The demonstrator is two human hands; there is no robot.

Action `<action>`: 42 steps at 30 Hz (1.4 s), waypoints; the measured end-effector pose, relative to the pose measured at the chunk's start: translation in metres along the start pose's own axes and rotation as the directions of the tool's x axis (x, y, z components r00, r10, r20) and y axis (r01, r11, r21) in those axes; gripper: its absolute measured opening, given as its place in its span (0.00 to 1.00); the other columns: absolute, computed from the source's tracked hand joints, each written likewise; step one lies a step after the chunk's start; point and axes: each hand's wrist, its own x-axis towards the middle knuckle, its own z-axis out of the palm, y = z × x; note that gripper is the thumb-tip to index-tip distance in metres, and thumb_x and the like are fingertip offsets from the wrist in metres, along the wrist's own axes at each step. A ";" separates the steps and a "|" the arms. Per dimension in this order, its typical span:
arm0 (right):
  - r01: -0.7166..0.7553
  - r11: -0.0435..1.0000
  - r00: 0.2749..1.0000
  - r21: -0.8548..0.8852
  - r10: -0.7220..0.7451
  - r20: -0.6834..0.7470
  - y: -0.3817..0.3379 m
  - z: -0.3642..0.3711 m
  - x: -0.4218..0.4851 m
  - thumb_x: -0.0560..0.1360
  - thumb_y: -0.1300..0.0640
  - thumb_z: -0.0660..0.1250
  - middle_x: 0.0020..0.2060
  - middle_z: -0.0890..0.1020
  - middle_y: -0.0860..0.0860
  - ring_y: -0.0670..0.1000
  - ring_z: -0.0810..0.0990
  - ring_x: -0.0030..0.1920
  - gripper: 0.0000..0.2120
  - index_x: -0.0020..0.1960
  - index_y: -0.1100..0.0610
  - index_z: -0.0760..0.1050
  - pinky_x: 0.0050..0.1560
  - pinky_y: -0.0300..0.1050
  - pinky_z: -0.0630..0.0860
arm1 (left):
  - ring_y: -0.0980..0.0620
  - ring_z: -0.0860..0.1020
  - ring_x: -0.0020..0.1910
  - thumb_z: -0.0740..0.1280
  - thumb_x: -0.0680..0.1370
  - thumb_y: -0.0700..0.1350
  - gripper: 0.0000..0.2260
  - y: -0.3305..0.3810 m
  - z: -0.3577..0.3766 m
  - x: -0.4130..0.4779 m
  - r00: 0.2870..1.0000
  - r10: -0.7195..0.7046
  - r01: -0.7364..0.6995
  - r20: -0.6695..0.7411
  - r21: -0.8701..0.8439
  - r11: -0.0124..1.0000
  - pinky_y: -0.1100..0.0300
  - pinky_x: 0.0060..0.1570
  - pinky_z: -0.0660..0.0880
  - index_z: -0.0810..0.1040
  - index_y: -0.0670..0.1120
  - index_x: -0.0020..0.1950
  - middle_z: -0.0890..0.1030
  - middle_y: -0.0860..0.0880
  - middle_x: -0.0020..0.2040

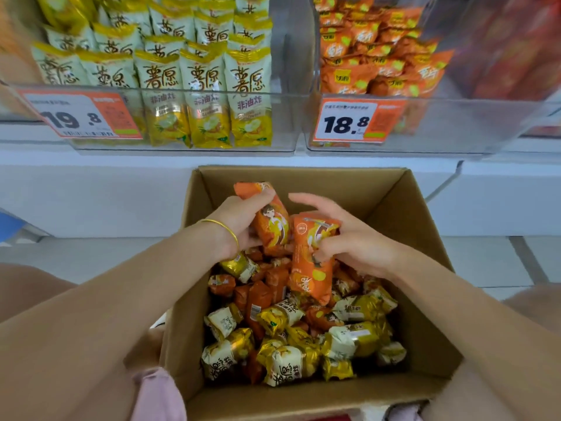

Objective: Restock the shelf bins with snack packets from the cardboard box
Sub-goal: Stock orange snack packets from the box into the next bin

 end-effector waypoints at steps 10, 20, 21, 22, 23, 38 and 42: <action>0.092 0.926 0.955 0.366 0.022 -0.296 0.003 -0.020 -0.044 0.67 0.58 0.67 0.55 0.81 0.56 0.58 0.80 0.58 0.25 0.65 0.53 0.74 0.51 0.55 0.80 | 0.46 0.79 0.56 0.69 0.73 0.46 0.22 -0.006 0.014 -0.031 0.956 0.075 -0.104 0.283 0.087 0.991 0.47 0.52 0.77 0.69 0.48 0.66 0.79 0.45 0.58; 0.230 0.909 0.891 0.348 -0.052 -0.452 -0.006 -0.027 -0.061 0.60 0.66 0.67 0.47 0.79 0.54 0.53 0.81 0.46 0.31 0.61 0.48 0.74 0.43 0.51 0.80 | 0.47 0.82 0.50 0.72 0.67 0.50 0.29 0.000 0.017 -0.045 0.933 0.062 -0.129 0.353 0.169 0.977 0.53 0.44 0.80 0.71 0.42 0.65 0.81 0.43 0.55; 0.266 0.887 0.868 0.378 -0.049 -0.494 -0.008 -0.030 -0.064 0.60 0.67 0.68 0.49 0.78 0.53 0.53 0.81 0.47 0.31 0.61 0.49 0.75 0.41 0.49 0.80 | 0.47 0.81 0.51 0.76 0.66 0.46 0.32 0.002 0.016 -0.046 0.934 0.077 -0.149 0.348 0.187 0.971 0.53 0.43 0.80 0.69 0.43 0.66 0.80 0.43 0.56; 0.309 0.860 0.841 0.407 -0.047 -0.540 -0.008 -0.034 -0.067 0.61 0.68 0.68 0.51 0.78 0.53 0.54 0.81 0.49 0.30 0.60 0.50 0.76 0.40 0.48 0.80 | 0.46 0.81 0.52 0.77 0.64 0.43 0.35 0.004 0.014 -0.045 0.934 0.095 -0.171 0.344 0.200 0.965 0.52 0.44 0.80 0.67 0.43 0.68 0.79 0.42 0.58; 0.359 0.823 0.814 0.441 -0.045 -0.579 -0.009 -0.036 -0.070 0.62 0.70 0.67 0.53 0.77 0.53 0.54 0.80 0.51 0.28 0.59 0.51 0.76 0.39 0.47 0.81 | 0.45 0.80 0.55 0.76 0.62 0.41 0.37 0.005 0.014 -0.044 0.932 0.111 -0.188 0.344 0.200 0.962 0.50 0.47 0.79 0.66 0.44 0.69 0.78 0.41 0.60; 0.273 0.956 0.882 0.107 -0.204 -0.425 -0.048 -0.059 -0.087 0.60 0.59 0.73 0.48 0.84 0.48 0.48 0.84 0.49 0.26 0.58 0.54 0.74 0.50 0.46 0.80 | 0.52 0.82 0.50 0.69 0.75 0.41 0.20 0.086 0.114 -0.068 0.814 0.447 -0.494 0.370 0.037 0.868 0.54 0.46 0.81 0.70 0.47 0.65 0.81 0.48 0.56; 0.552 0.827 0.710 0.102 -0.403 -0.578 -0.093 -0.108 -0.101 0.62 0.67 0.69 0.36 0.83 0.46 0.46 0.83 0.40 0.16 0.49 0.57 0.74 0.41 0.42 0.78 | 0.52 0.81 0.50 0.74 0.69 0.46 0.20 0.139 0.165 -0.066 0.697 0.612 -0.684 0.372 0.090 0.724 0.52 0.48 0.80 0.71 0.50 0.58 0.80 0.49 0.54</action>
